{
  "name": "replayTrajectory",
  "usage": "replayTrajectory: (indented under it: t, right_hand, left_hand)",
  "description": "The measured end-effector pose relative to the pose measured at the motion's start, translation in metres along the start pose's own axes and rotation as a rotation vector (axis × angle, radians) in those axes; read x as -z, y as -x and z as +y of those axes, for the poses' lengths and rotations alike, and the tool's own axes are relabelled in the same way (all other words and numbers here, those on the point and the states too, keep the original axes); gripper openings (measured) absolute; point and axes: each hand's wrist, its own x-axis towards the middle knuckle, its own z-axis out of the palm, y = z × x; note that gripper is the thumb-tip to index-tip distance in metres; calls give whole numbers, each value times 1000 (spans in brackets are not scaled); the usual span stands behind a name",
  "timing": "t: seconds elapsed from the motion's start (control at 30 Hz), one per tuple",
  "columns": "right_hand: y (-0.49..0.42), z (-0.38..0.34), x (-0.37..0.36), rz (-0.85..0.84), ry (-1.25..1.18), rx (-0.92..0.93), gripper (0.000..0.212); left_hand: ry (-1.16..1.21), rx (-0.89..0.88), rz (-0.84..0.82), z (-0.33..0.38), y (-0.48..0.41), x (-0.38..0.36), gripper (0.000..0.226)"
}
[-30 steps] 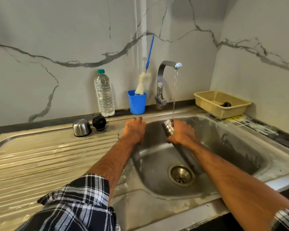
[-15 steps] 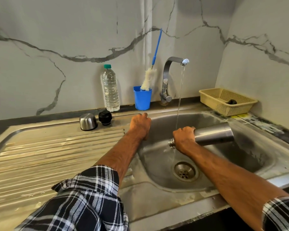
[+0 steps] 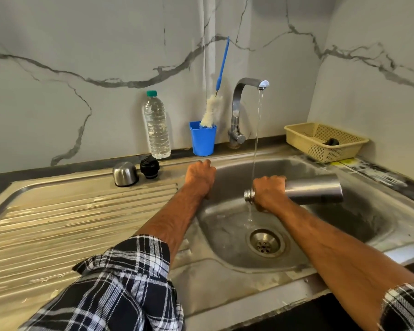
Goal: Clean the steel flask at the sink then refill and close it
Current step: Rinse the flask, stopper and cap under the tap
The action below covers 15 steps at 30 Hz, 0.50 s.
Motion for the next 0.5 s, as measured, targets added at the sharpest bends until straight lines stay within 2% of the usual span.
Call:
replayTrajectory:
  t: [0.1,0.17,0.3,0.43,0.5]
  right_hand:
    - [0,30,19,46,-494,-51,55]
    - [0,50,24,66,-715,-107,61]
    - [-4,75,19,39,-935,-191,60]
    - [-12,84,17,106,-1174,-215,41]
    - [-16,84,15,114,-1293,-237,48]
  left_hand:
    - [15,0,4,0,-3,1,72]
    - [17,-5,0,0,-4,2,71]
    - [-6,-10,-23,0,-3,1,64]
    - [-9,-11,-29,-1,-5,1,63]
    - [3,-15,-36,-1,-6,3,64]
